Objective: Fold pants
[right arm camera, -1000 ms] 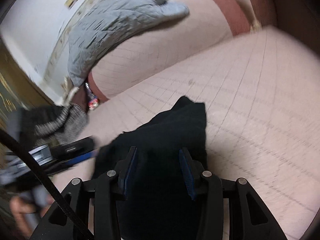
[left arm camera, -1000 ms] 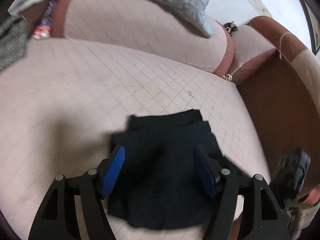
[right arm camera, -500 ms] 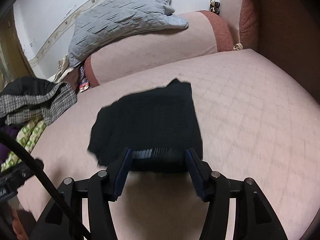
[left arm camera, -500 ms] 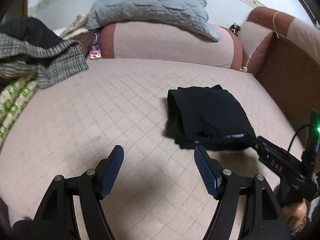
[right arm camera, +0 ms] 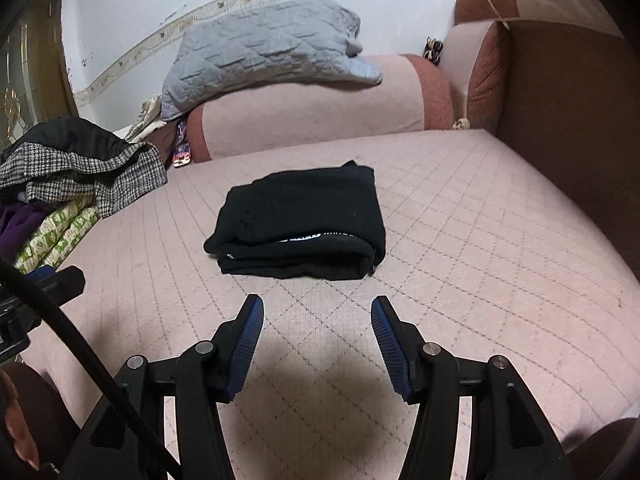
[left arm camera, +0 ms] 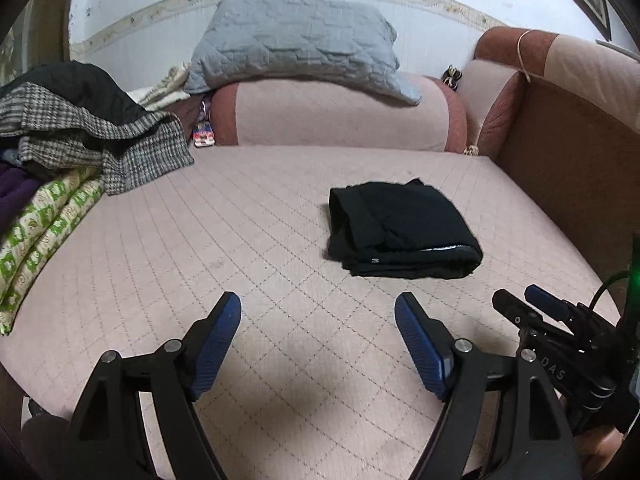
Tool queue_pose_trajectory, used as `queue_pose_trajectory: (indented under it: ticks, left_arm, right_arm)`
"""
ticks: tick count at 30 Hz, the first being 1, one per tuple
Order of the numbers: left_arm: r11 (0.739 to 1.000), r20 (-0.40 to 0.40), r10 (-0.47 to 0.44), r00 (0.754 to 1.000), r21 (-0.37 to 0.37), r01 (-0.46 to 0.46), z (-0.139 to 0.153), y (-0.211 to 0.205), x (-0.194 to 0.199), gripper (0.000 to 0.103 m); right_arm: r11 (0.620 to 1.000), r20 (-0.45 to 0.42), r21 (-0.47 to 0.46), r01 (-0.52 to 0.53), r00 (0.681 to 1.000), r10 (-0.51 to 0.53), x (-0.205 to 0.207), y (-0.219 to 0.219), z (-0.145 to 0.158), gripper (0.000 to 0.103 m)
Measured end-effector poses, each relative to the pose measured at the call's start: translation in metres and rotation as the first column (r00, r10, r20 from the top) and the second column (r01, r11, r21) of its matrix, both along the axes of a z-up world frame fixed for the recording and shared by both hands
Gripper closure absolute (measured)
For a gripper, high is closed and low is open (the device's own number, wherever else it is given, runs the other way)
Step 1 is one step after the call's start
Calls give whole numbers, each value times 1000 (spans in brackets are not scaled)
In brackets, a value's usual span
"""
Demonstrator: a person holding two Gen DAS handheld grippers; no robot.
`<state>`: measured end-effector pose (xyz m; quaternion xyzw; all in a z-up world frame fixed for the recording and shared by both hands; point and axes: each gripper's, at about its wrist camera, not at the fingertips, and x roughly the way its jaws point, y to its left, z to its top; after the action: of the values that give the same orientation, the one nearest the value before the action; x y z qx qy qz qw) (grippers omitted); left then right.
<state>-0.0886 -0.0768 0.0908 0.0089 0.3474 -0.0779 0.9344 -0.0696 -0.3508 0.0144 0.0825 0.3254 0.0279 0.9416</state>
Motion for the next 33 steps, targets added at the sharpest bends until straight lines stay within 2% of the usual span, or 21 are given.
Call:
queue_pose_trajectory:
  ticks: [8, 11, 16, 20, 24, 28, 33]
  left_arm:
    - [998, 120, 23, 993, -61, -16, 29, -5, -21, 17]
    - [998, 135, 6, 991, -63, 3, 32, -12, -19, 15]
    - [999, 113, -48, 992, 7, 48, 17, -27, -14, 14]
    - [998, 44, -63, 997, 1, 63, 0, -32, 4, 14]
    - [997, 10, -71, 997, 10, 71, -12, -37, 27, 14]
    - [997, 14, -72, 997, 26, 71, -17, -41, 43, 14]
    - [997, 0, -78, 997, 17, 78, -19, -45, 60, 14]
  right_arm:
    - [993, 62, -86, 75, 996, -70, -40, -10, 16, 35]
    - [993, 68, -68, 99, 993, -94, -46, -18, 25, 33]
    - [990, 77, -100, 98, 993, -91, -34, -14, 25, 30]
    - [993, 46, -100, 67, 997, -63, -12, -11, 18, 30]
    - [995, 7, -77, 70, 998, -69, 7, -13, 8, 30]
    - [996, -23, -55, 74, 997, -75, 28, -15, 2, 30]
    - [994, 12, -64, 93, 996, -92, 46, -13, 12, 29]
